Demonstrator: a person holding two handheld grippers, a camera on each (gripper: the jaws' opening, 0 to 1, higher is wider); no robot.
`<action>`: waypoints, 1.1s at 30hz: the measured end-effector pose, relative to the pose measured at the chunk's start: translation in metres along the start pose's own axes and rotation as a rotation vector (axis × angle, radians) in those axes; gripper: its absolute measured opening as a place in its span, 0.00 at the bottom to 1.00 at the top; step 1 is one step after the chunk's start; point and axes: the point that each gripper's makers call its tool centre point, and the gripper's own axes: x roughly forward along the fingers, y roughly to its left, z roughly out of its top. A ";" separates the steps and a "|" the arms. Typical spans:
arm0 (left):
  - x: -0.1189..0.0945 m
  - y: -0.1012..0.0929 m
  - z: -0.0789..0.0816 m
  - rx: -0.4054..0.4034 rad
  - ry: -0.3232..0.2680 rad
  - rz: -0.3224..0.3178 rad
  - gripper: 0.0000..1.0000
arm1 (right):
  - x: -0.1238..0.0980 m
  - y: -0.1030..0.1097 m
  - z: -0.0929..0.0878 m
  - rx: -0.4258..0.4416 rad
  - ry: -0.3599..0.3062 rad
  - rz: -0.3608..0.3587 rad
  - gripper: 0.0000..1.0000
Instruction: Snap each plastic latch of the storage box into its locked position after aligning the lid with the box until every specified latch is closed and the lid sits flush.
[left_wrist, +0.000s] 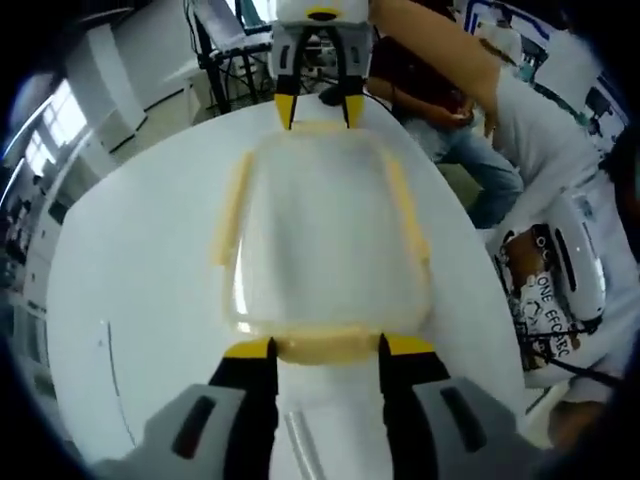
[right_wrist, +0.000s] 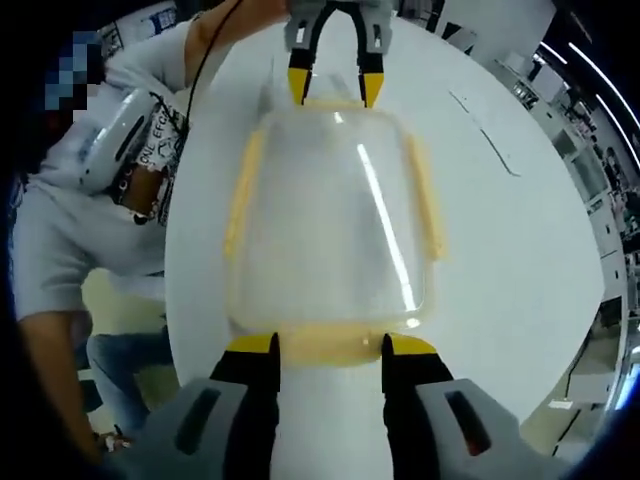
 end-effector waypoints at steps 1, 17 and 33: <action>-0.005 -0.001 -0.002 -0.004 0.001 0.000 0.39 | -0.001 0.000 0.006 -0.005 -0.009 0.001 0.39; -0.047 -0.007 -0.039 -0.061 -0.022 0.029 0.38 | 0.001 -0.007 0.064 -0.067 -0.059 0.010 0.39; -0.076 -0.012 -0.080 -0.129 -0.035 0.047 0.38 | 0.018 -0.012 0.113 -0.124 -0.112 0.045 0.39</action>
